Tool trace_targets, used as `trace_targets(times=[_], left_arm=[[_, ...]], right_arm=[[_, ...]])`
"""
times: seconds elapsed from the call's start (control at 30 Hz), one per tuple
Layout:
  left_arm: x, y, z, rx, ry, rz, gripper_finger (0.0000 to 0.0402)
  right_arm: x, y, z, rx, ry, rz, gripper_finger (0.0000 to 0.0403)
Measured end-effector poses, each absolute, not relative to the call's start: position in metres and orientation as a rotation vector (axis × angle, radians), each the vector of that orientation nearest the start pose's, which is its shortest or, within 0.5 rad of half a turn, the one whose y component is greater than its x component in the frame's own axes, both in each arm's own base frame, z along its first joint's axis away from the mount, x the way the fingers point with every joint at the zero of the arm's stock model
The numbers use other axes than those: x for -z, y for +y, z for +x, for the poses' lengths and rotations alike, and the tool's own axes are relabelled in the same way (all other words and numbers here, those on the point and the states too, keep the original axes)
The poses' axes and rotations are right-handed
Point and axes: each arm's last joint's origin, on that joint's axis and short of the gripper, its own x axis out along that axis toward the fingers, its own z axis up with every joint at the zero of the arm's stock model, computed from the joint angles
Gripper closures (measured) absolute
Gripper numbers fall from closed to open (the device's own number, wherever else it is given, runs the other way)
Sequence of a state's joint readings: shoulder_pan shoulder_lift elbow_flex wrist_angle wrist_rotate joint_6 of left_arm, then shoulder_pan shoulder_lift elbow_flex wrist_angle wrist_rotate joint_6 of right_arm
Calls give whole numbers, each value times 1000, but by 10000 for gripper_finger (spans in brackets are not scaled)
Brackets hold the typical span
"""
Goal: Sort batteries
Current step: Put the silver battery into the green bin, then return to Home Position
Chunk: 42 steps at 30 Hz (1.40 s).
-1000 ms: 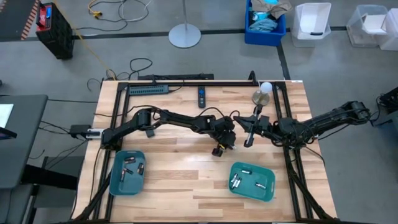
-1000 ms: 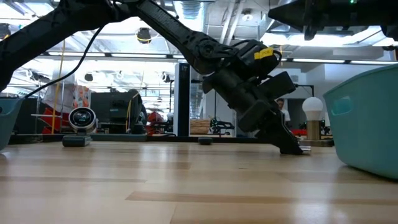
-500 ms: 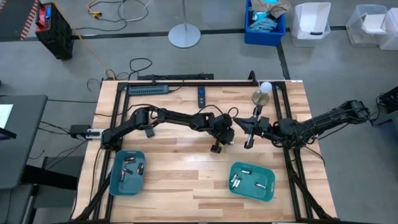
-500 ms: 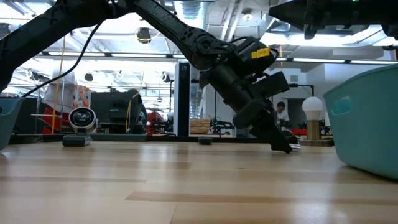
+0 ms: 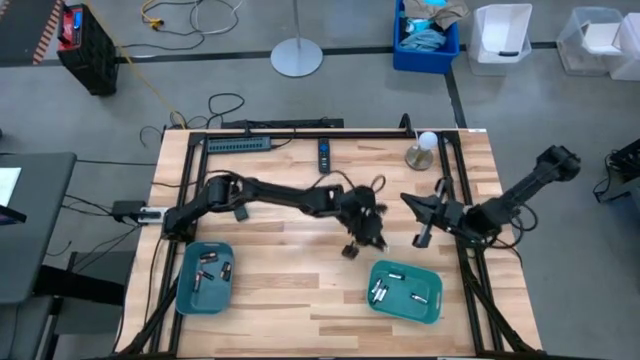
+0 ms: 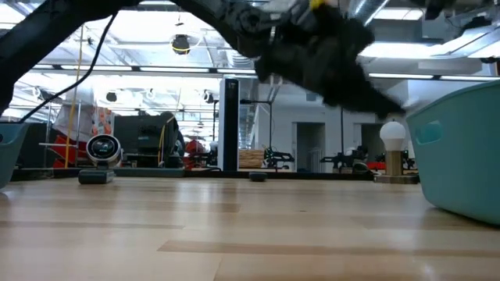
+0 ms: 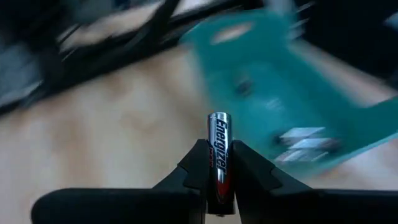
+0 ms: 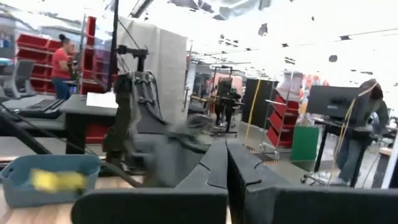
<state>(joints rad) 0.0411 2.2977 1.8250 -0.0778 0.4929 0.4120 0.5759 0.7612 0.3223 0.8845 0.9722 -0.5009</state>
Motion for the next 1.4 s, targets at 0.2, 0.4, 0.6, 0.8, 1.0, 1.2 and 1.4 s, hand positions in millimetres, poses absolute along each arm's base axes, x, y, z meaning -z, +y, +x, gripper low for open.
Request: trace_targets(times=[0.2,0.4,0.6,0.8,1.0,1.2,1.4], left_arm=[[-201,-40,523,677,311,311,362],[-203,-57,522,681,298,314,362],[-201,-59,521,681,341,267,328],[-201,-66,519,705,350,248,282],[-205,-58,520,635,382,161,267],[-237,-23,501,548,288,95,349],[-260,-2,421,344,129,165,397]], right_arm=[[-274,68,134,456,-207,-186,394],[-274,67,135,462,-208,-178,394],[-274,67,135,460,-210,-168,394],[-274,67,135,460,-209,-170,394],[-273,68,136,457,-207,-163,394],[-270,69,139,458,-193,-168,394],[-261,67,152,423,-171,-171,394]])
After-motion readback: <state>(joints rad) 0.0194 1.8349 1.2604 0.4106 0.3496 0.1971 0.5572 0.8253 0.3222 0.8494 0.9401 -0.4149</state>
